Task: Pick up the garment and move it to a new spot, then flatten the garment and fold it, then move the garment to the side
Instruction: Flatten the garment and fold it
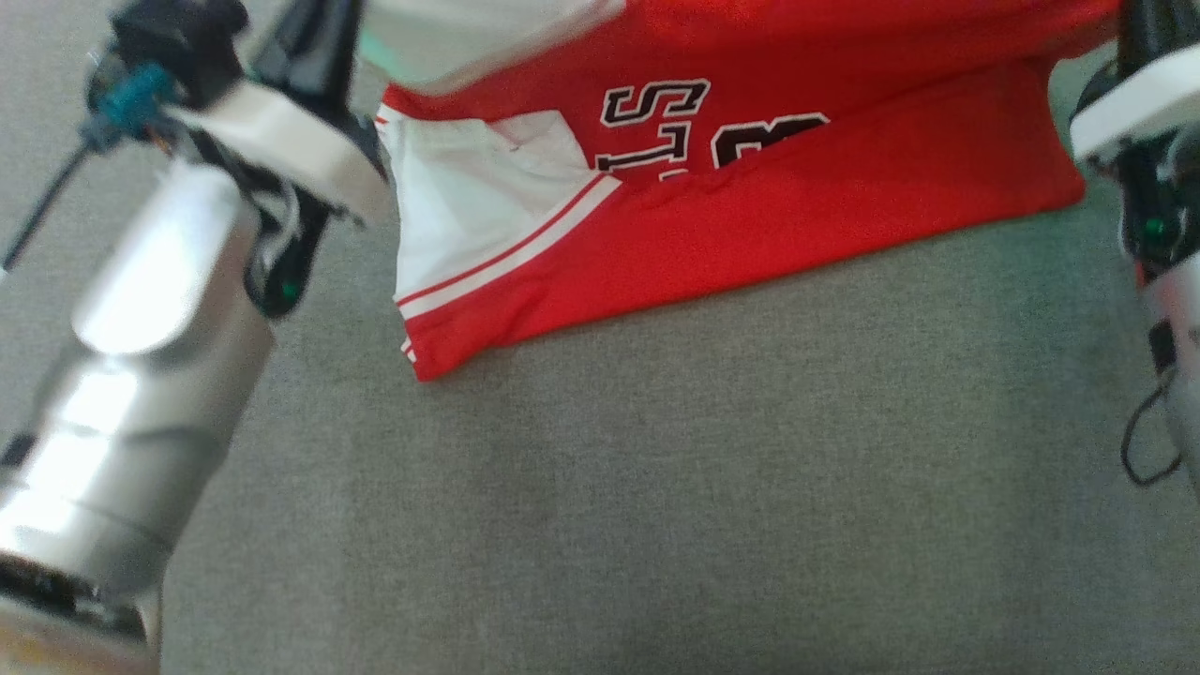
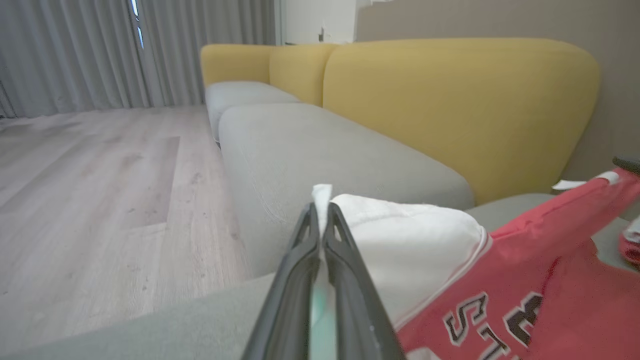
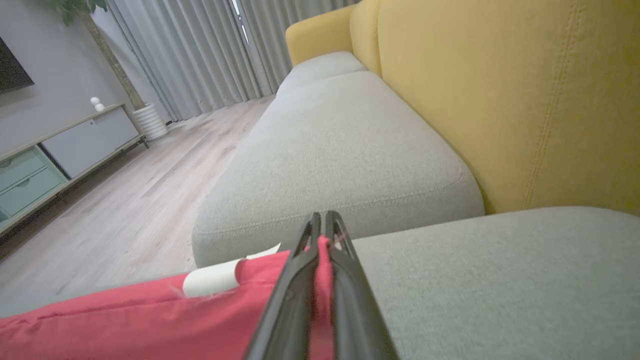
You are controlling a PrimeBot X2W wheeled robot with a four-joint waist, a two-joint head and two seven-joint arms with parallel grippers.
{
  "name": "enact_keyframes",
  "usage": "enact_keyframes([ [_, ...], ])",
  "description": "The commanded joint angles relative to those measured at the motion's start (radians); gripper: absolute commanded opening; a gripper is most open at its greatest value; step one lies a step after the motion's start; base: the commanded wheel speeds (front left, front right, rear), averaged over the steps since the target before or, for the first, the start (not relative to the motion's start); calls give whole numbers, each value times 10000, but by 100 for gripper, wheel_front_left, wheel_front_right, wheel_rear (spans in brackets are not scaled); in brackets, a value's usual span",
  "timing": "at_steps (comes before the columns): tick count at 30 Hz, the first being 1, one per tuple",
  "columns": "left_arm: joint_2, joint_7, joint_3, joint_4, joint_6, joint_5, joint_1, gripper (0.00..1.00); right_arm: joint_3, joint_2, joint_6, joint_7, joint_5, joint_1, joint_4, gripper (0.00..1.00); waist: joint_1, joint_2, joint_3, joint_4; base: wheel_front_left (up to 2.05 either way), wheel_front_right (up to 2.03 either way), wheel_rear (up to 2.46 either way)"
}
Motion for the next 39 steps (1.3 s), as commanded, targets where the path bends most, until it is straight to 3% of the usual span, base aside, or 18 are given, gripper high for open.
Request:
enact_keyframes([
  [1,519,124,147,-414,-28,-132,-91,0,151,-183,-9,84,214,194,-414,0,0,-1,-252,56,0,0,0],
  [11,1761,1650,-737,-2427,-76,-1239,2022,0,860,-902,-9,1294,1258,2055,-874,0,0,-1,-1106,78,0,0,0],
  [18,2540,2687,-1094,-3962,-78,-2101,3129,0,1315,-1332,-9,1706,1233,2518,-765,0,0,-1,-1188,48,0,0,0],
  [24,2780,3067,-1382,-4669,-51,-1983,3239,0,1942,-1639,-9,1648,528,2027,-365,0,0,-1,-779,143,0,0,0],
  [36,2575,3443,-2047,-4406,-67,-1768,2928,0,2683,-2066,-9,1855,-167,1241,784,0,0,-1,-242,302,0,0,0],
  [37,2557,3375,-2044,-4363,-68,-1768,2916,75,2655,-2033,-9,1793,-106,1199,868,93,0,-1,-244,298,0,0,0],
  [38,2533,3290,-2015,-4293,-57,-1771,2916,100,2612,-1967,-9,1764,-13,1167,944,100,0,-1,-268,285,0,0,0],
  [39,2515,3212,-1988,-4214,-38,-1774,2924,100,2595,-1918,-9,1731,52,1147,998,100,0,-1,-314,262,0,0,0],
])
